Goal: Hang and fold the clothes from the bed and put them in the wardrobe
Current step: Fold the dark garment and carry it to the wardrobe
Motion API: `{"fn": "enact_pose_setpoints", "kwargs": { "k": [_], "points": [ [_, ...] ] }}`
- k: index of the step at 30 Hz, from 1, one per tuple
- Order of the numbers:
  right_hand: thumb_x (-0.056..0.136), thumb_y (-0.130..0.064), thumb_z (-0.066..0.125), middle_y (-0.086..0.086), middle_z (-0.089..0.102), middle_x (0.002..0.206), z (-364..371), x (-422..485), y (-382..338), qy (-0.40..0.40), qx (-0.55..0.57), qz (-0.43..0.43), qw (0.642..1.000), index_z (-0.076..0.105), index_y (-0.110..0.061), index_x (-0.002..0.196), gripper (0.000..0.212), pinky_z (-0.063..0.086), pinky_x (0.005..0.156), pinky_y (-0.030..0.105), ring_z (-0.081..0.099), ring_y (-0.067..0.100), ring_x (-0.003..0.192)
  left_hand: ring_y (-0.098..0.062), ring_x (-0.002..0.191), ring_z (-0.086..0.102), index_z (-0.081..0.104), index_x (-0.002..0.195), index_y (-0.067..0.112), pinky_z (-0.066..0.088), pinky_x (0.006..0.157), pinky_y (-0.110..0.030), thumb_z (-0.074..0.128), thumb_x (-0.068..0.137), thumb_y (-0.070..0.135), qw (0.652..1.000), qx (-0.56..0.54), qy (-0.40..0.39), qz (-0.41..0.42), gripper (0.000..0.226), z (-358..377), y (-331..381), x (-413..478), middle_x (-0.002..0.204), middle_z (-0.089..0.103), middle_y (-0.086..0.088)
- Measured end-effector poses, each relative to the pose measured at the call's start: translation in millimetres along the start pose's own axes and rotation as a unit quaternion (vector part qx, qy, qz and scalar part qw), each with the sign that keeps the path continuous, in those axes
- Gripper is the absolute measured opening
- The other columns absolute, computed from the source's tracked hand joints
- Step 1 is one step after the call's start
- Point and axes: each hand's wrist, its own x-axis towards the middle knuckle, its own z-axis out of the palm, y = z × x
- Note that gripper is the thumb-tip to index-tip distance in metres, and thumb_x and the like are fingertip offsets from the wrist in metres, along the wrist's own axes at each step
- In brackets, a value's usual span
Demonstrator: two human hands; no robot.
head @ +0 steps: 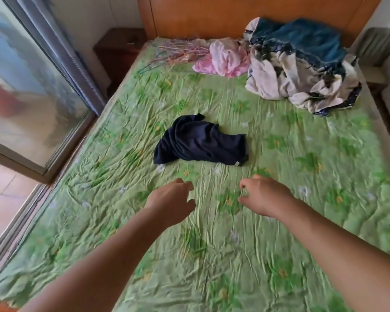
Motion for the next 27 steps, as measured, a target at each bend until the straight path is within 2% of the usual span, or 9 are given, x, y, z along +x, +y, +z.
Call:
{"fn": "enact_pose_setpoints", "kwargs": {
  "k": [6,11,14,17,20,22,23,25,27],
  "points": [
    [0.095,-0.041,0.055,0.004,0.046,0.133,64.8,135.7,29.4,-0.007,-0.004,0.06,0.998,0.049,-0.027,0.131,0.04,0.046,0.083,0.039,0.049,0.029,0.117,-0.014,0.092,0.059,0.054,0.132,0.024,0.057,0.073,-0.031,0.058,0.097,0.037,0.998,0.03,-0.037,0.05,0.037,90.9,-32.9,152.0,0.128,0.054,0.003],
    [0.094,-0.041,0.057,0.008,0.038,0.143,122.8,238.6,61.2,-0.011,-0.014,0.085,0.996,0.034,-0.025,0.144,0.058,0.045,0.091,0.045,0.046,0.034,0.126,-0.024,0.132,0.041,0.049,0.137,0.024,0.053,0.096,-0.043,0.057,0.095,0.026,0.994,0.076,-0.034,0.064,0.043,167.2,-55.2,260.3,0.142,0.044,-0.004],
    [0.093,-0.035,0.058,0.008,0.028,0.147,146.7,293.3,74.3,-0.004,-0.027,0.085,0.996,0.031,-0.028,0.147,0.061,0.044,0.096,0.047,0.04,0.035,0.13,-0.028,0.14,0.028,0.052,0.135,0.024,0.046,0.104,-0.048,0.056,0.093,0.023,0.988,0.129,-0.023,0.078,0.043,193.8,-58.9,315.5,0.151,0.03,-0.008],
    [0.093,-0.019,0.054,0.008,0.002,0.16,160.2,339.2,78.9,0.015,-0.056,0.059,0.997,0.045,-0.033,0.135,0.045,0.04,0.103,0.05,0.015,0.037,0.147,-0.03,0.139,0.025,0.058,0.128,0.027,0.042,0.103,-0.048,0.057,0.091,0.023,0.983,0.154,0.0,0.098,0.038,207.2,-55.5,364.6,0.153,0.02,-0.008],
    [0.091,-0.005,0.046,0.006,-0.018,0.166,171.1,371.2,85.9,-0.024,-0.093,0.051,0.994,0.045,-0.037,0.137,0.055,0.024,0.116,0.059,-0.012,0.036,0.153,-0.028,0.129,0.034,0.059,0.128,0.028,0.044,0.092,-0.043,0.056,0.092,0.024,0.985,0.13,-0.018,0.11,0.037,218.0,-48.3,400.0,0.143,0.026,-0.005],
    [0.088,0.001,0.043,0.005,0.001,0.166,179.7,384.0,91.7,-0.019,-0.11,0.032,0.993,0.039,-0.03,0.142,0.063,0.015,0.119,0.063,-0.003,0.031,0.155,-0.027,0.122,0.037,0.056,0.129,0.026,0.043,0.083,-0.039,0.057,0.092,0.024,0.989,0.094,-0.048,0.102,0.037,229.3,-46.4,413.1,0.135,0.027,-0.004],
    [0.087,0.002,0.044,0.006,0.018,0.16,184.1,388.1,93.4,0.008,-0.113,0.015,0.993,0.04,-0.025,0.141,0.06,0.014,0.119,0.063,0.011,0.028,0.153,-0.027,0.121,0.038,0.054,0.13,0.025,0.044,0.082,-0.038,0.057,0.092,0.025,0.992,0.066,-0.059,0.089,0.039,236.4,-47.7,415.1,0.135,0.025,-0.004],
    [0.084,0.002,0.05,0.004,0.045,0.136,189.7,393.1,94.1,0.079,-0.115,-0.017,0.99,0.048,-0.018,0.131,0.051,0.024,0.119,0.053,0.045,0.027,0.134,-0.029,0.126,0.035,0.05,0.133,0.023,0.047,0.088,-0.04,0.06,0.091,0.028,0.996,0.005,-0.059,0.064,0.044,251.5,-51.5,409.3,0.14,0.021,-0.005],
    [0.082,0.001,0.053,0.002,0.054,0.12,192.3,390.8,90.4,0.117,-0.098,-0.03,0.988,0.055,-0.018,0.121,0.044,0.039,0.105,0.042,0.058,0.027,0.112,-0.032,0.136,0.028,0.044,0.139,0.022,0.046,0.103,-0.044,0.063,0.09,0.03,0.997,-0.035,-0.039,0.057,0.053,267.4,-54.0,391.6,0.149,0.014,-0.007]
  ]
}}
